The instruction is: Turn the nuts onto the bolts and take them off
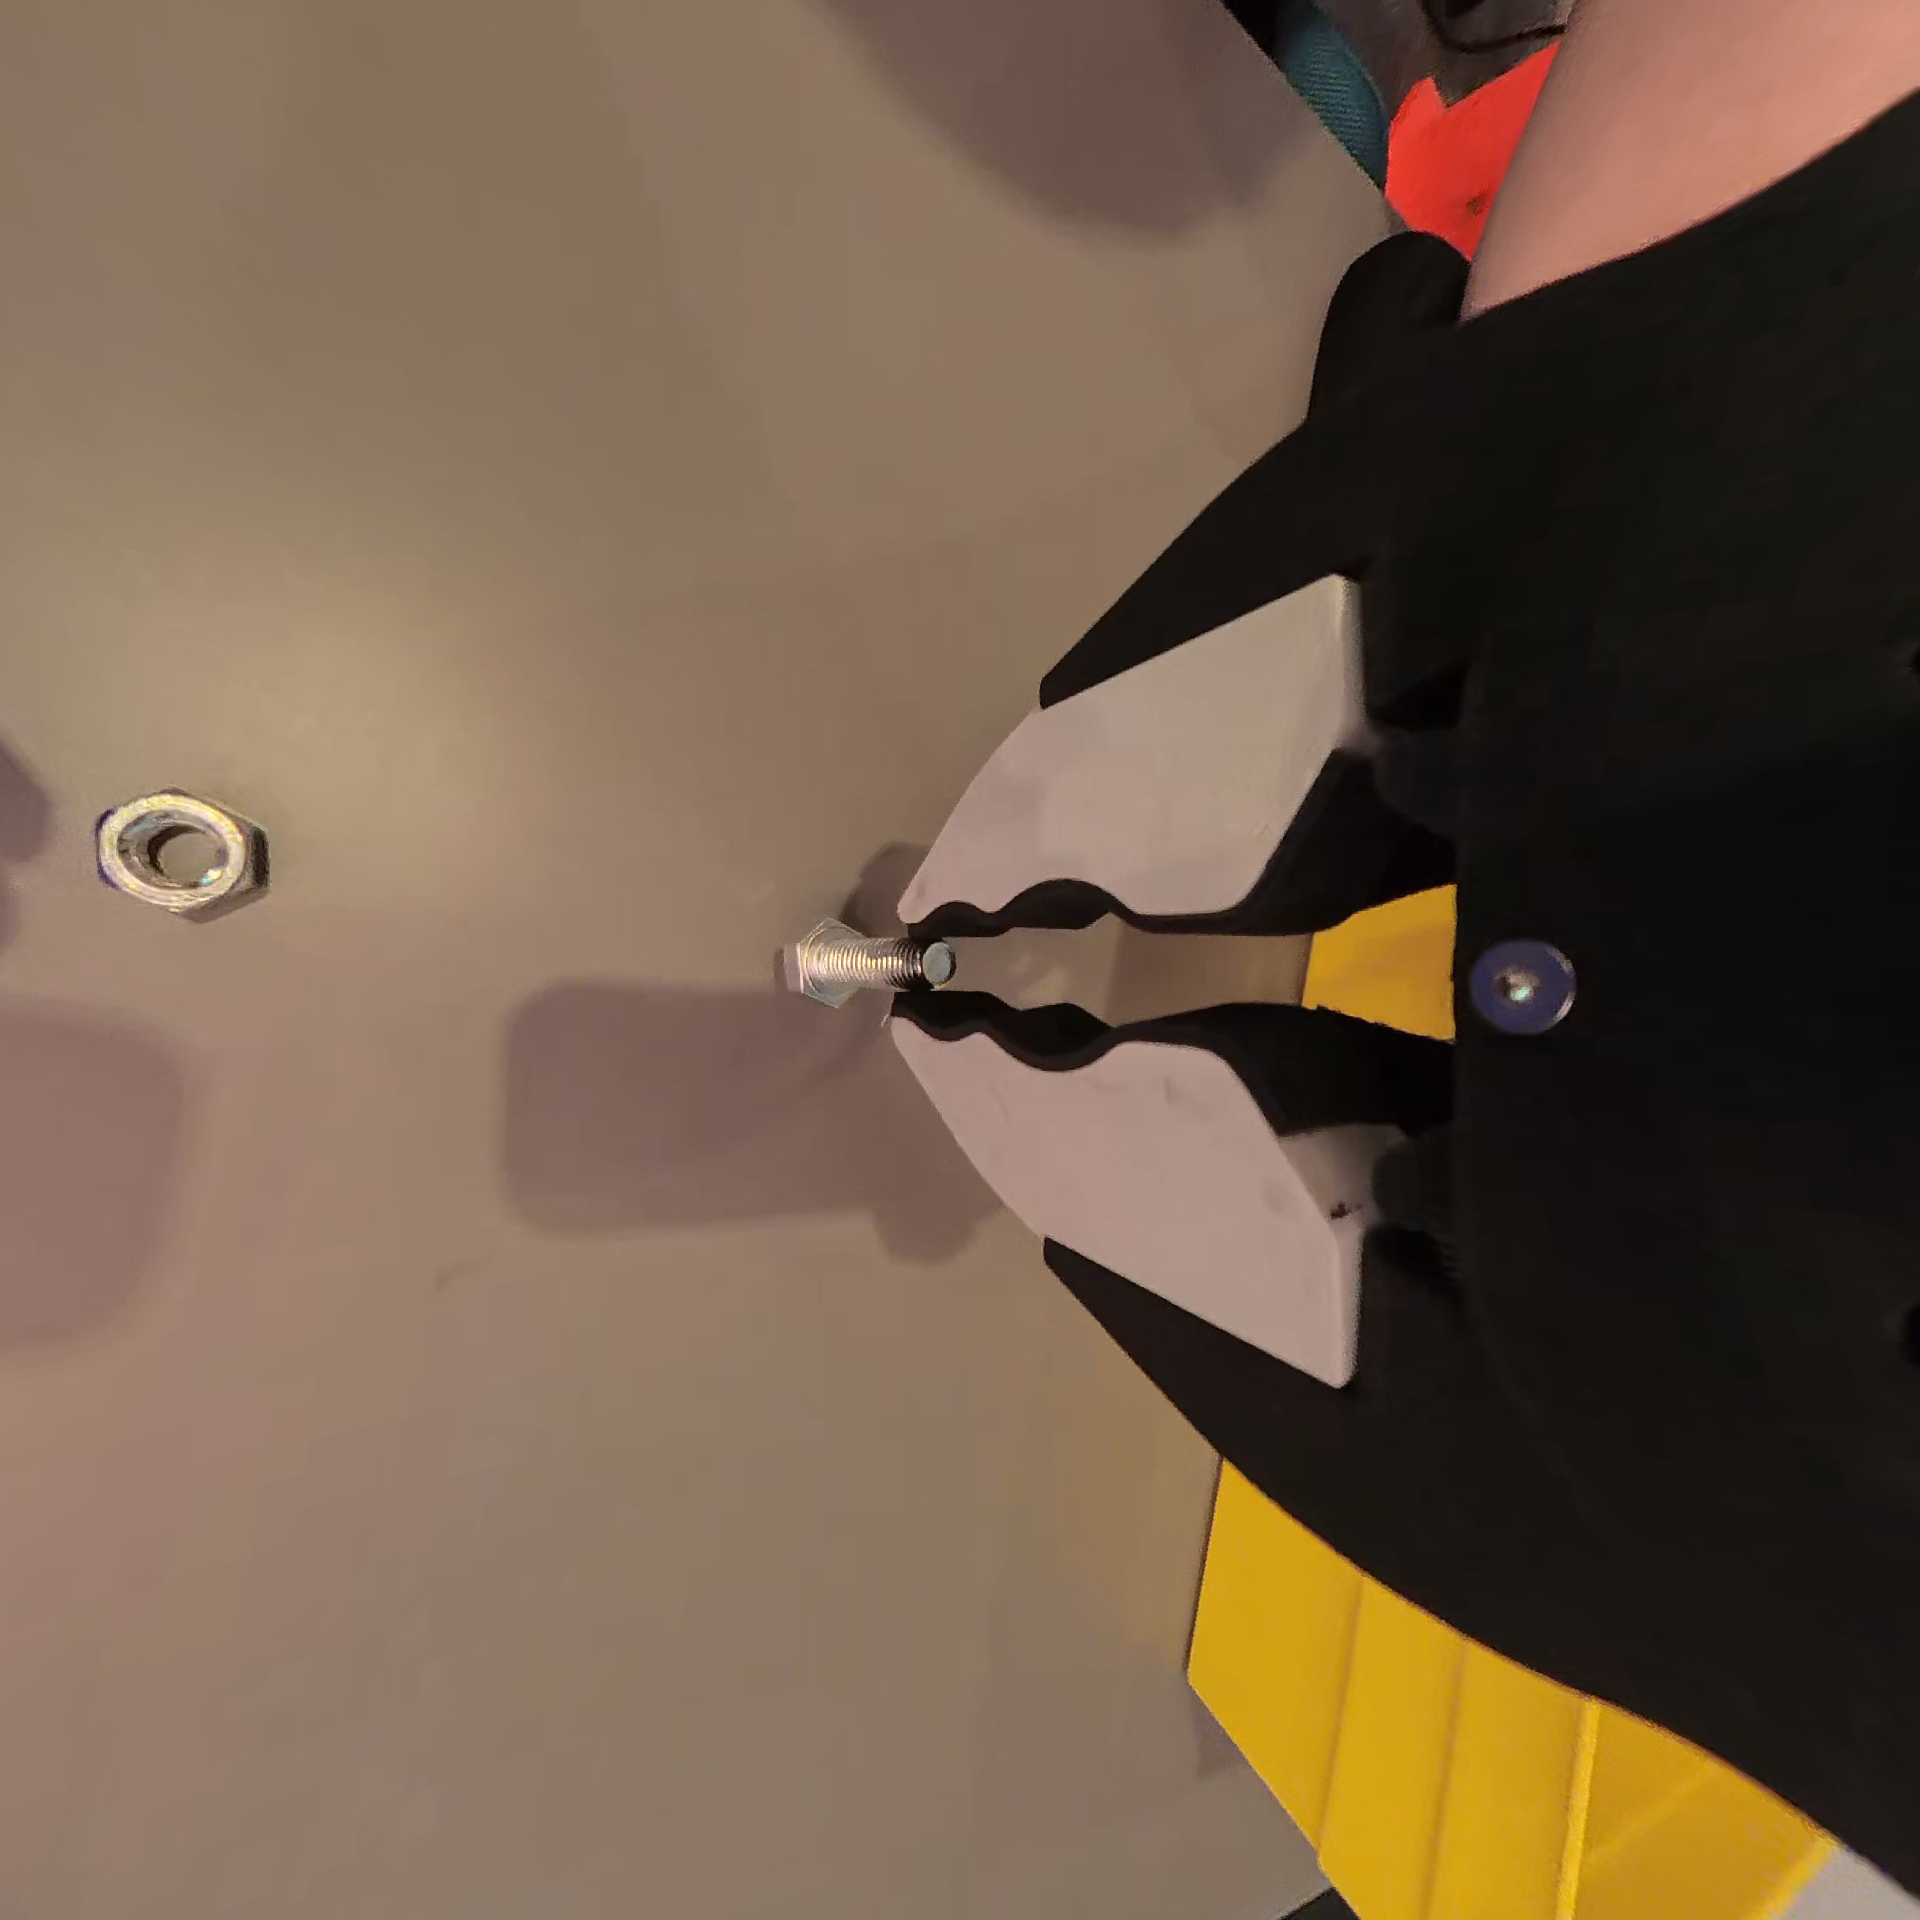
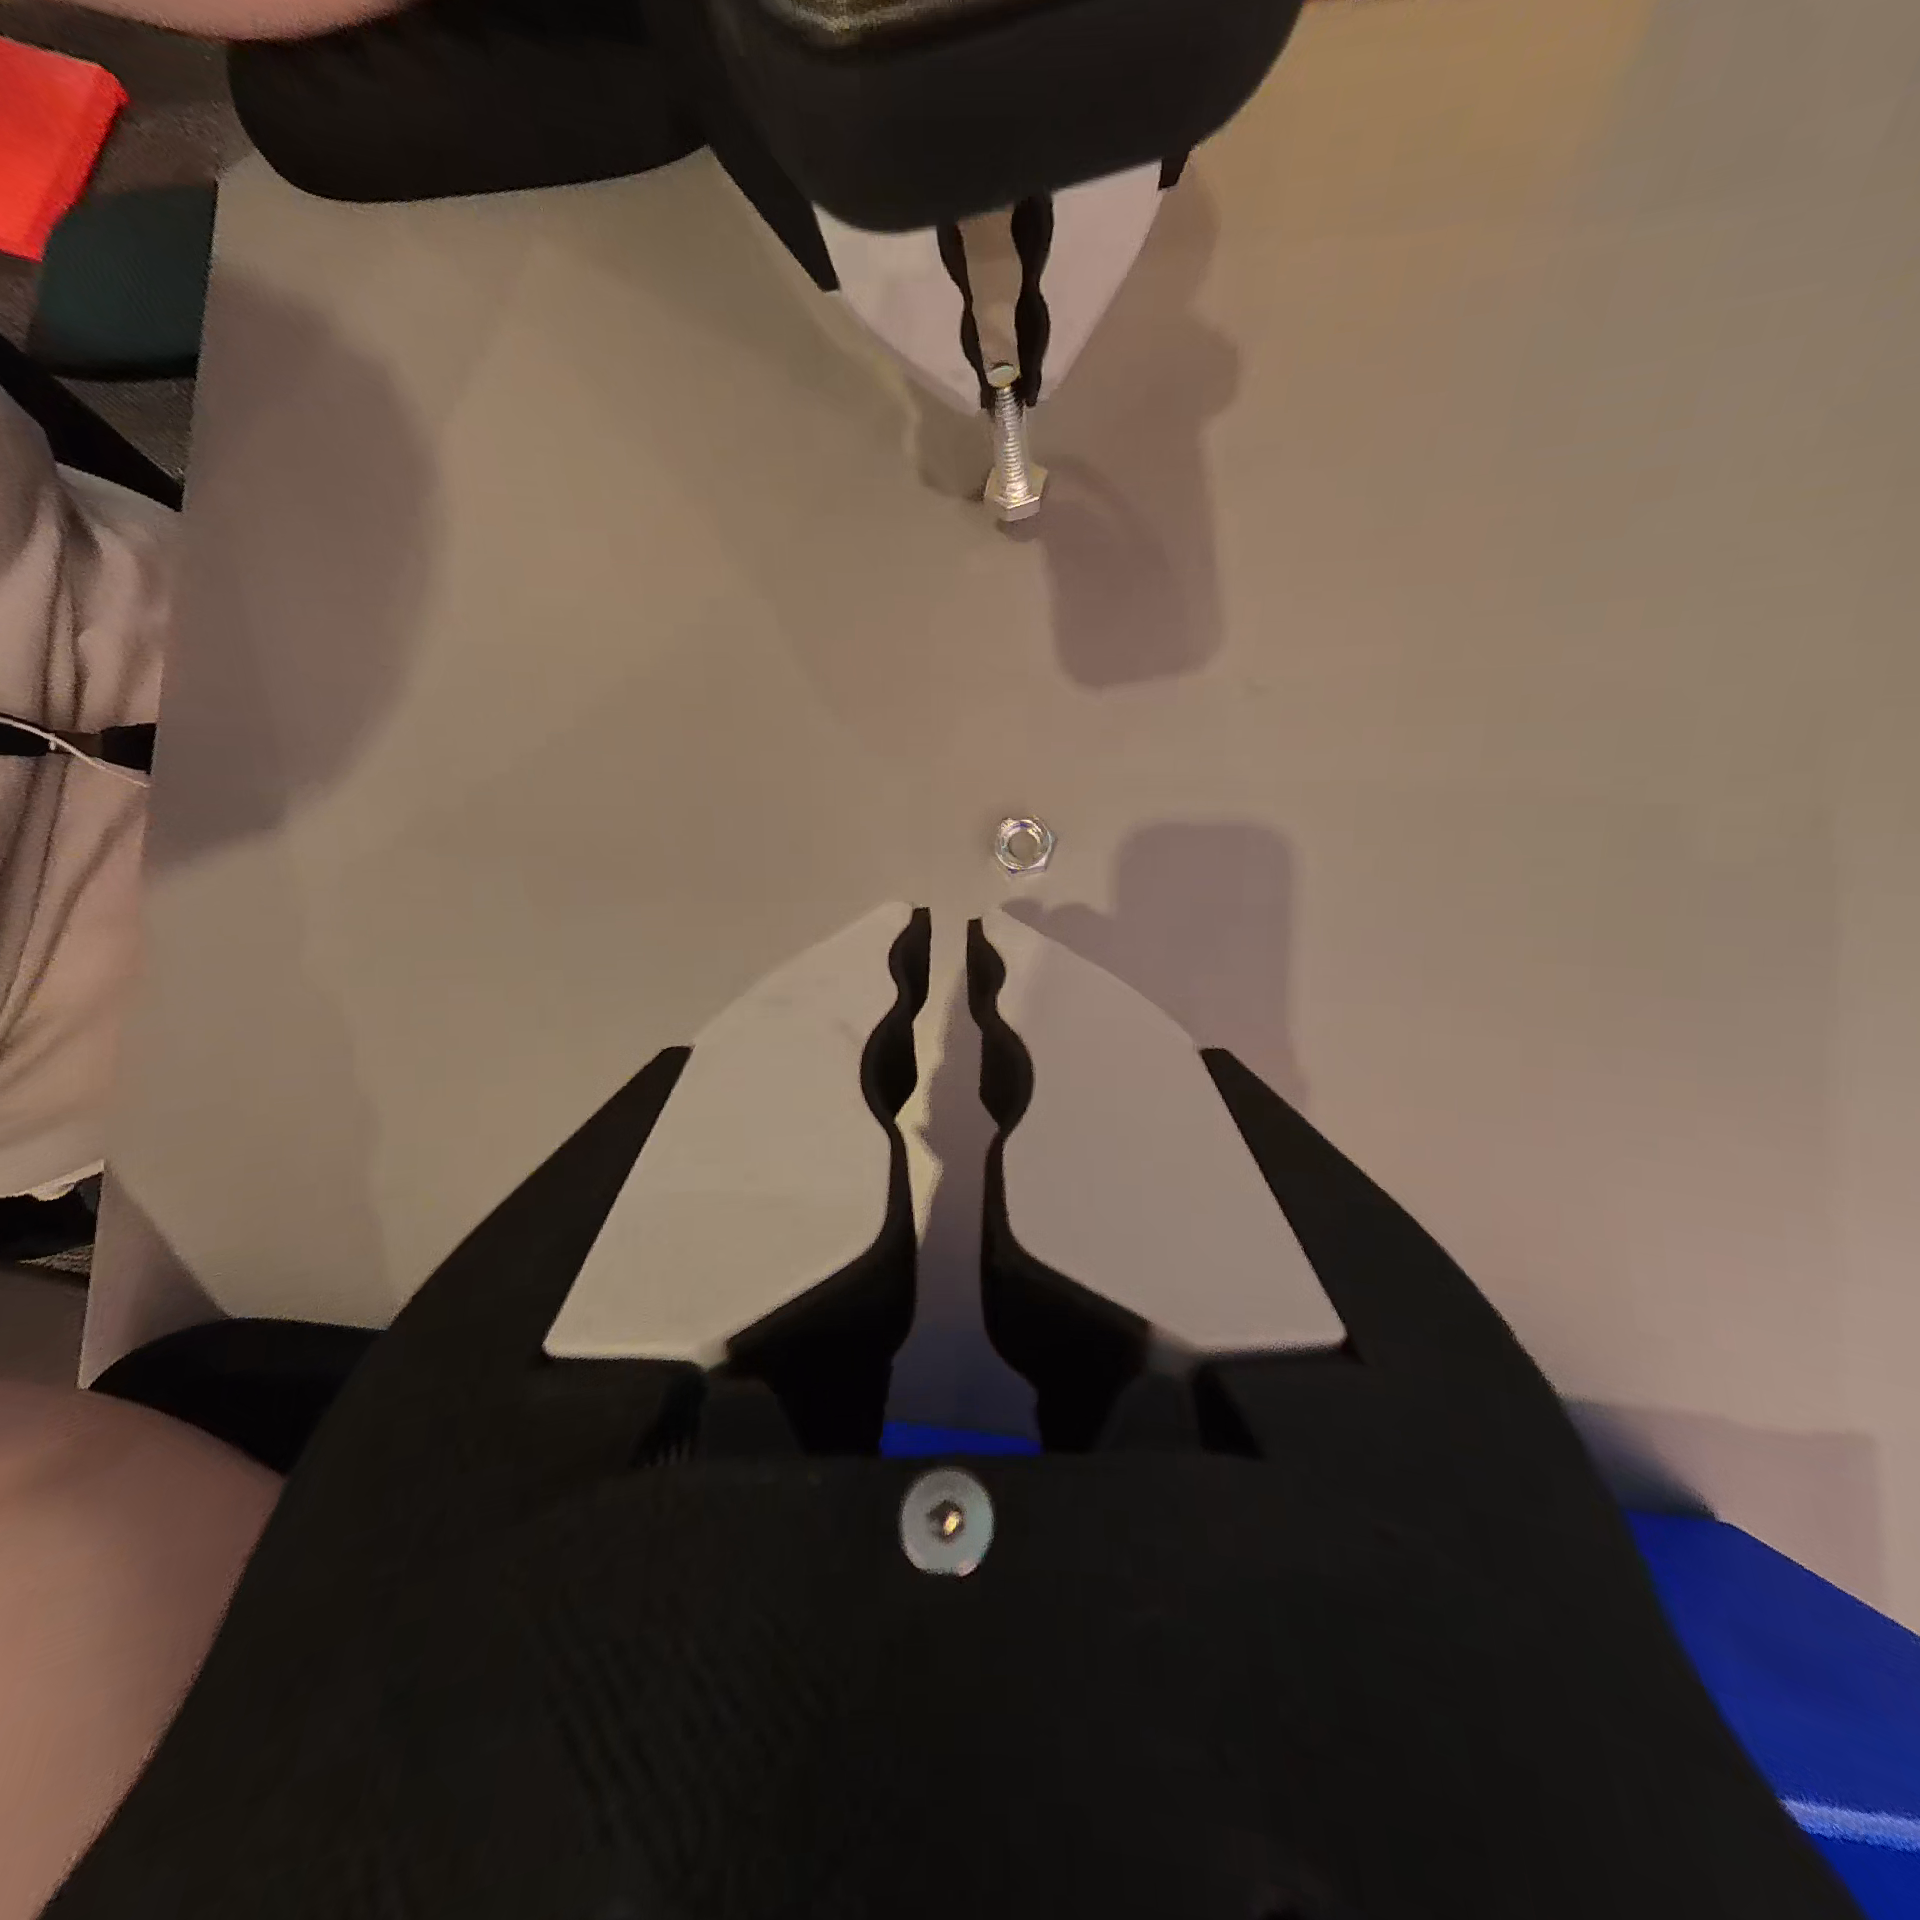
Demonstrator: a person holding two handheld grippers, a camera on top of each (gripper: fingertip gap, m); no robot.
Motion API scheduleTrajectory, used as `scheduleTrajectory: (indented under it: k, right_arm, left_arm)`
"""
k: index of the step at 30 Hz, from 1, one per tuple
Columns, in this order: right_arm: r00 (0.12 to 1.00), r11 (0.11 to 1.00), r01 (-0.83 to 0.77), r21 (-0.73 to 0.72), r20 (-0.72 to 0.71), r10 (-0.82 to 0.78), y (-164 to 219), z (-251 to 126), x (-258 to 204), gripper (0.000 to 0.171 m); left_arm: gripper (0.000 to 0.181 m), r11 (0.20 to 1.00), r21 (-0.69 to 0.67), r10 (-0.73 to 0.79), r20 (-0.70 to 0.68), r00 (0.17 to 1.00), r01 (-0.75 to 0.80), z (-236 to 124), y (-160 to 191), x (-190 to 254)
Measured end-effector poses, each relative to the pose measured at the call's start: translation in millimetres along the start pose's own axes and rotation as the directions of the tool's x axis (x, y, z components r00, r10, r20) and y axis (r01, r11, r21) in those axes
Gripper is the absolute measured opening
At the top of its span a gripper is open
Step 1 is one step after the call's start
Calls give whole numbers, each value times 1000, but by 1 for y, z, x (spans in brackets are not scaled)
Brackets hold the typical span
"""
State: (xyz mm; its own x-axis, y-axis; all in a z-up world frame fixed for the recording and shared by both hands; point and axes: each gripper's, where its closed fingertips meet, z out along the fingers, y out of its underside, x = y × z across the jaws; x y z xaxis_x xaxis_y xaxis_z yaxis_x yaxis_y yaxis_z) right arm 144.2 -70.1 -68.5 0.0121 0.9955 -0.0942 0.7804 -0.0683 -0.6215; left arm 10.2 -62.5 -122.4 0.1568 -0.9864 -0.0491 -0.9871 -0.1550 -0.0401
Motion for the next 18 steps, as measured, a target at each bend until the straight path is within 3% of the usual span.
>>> scheduleTrajectory:
  k: [10,12,18]
  right_arm:
    - [1000,1000,14,-15,2,-14,-1,1,-4,8]
    - [1000,999,25,-21,7,-24,-2,4,-5,8]
    - [995,994,101,31,7,-102,-19,10,-11,13]
  left_arm:
    - [10,1000,11,17,-30,999,-17,10,-8,5]
    - [23,999,39,2,-15,1000,-2,7,-11,2]
    - [32,972,215,-105,47,993,93,-41,-6,-20]
